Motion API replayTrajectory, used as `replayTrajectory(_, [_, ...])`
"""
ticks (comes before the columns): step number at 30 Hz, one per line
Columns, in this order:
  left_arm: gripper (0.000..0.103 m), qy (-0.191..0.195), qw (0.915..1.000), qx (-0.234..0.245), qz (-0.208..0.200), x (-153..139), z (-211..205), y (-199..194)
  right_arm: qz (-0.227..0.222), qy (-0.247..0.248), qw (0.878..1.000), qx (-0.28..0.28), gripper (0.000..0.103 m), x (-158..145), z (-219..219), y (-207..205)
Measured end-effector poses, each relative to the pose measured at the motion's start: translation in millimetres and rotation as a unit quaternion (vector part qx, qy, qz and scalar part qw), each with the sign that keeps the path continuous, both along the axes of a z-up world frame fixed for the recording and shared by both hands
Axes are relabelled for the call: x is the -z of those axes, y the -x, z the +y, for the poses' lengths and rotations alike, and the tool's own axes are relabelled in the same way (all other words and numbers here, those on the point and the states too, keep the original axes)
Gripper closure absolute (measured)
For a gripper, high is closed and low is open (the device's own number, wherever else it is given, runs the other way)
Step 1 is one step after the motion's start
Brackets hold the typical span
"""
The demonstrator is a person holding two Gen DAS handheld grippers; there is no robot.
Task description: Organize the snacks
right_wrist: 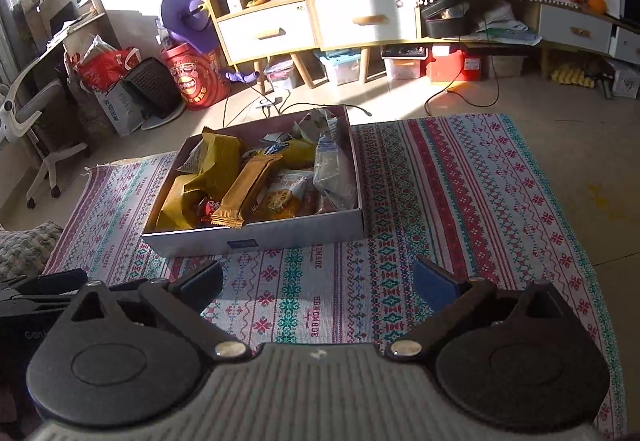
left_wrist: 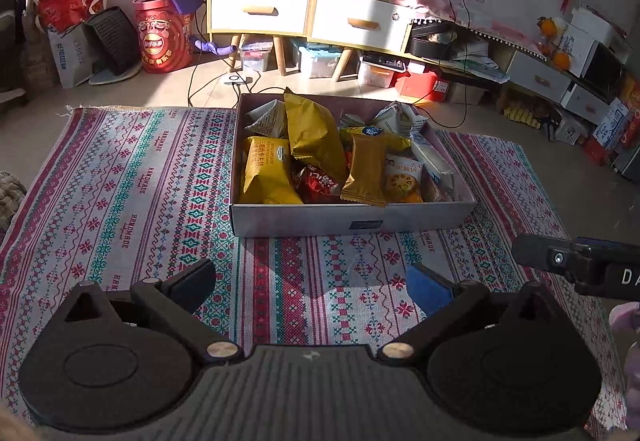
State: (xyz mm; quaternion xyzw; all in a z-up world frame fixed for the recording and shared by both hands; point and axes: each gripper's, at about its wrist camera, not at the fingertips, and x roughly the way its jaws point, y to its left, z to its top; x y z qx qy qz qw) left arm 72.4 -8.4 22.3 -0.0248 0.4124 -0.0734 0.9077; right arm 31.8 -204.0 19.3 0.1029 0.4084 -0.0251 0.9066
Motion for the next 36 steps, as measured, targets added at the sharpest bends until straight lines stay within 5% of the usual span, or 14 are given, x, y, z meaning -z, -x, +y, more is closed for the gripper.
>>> replayTrajectory(11, [0.0, -0.031, 0.9993, -0.01, 0.018, 5.2, -0.2, 18.6, 0.01, 0.063, 0.998, -0.007, 0.001, 7.4, 20.4, 4.9])
replayTrajectory(36, [0.0, -0.051, 0.9984, -0.024, 0.009, 2.6, 3.2, 22.5, 0.018, 0.097, 0.995, -0.014, 0.001, 15.5, 33.0, 9.3])
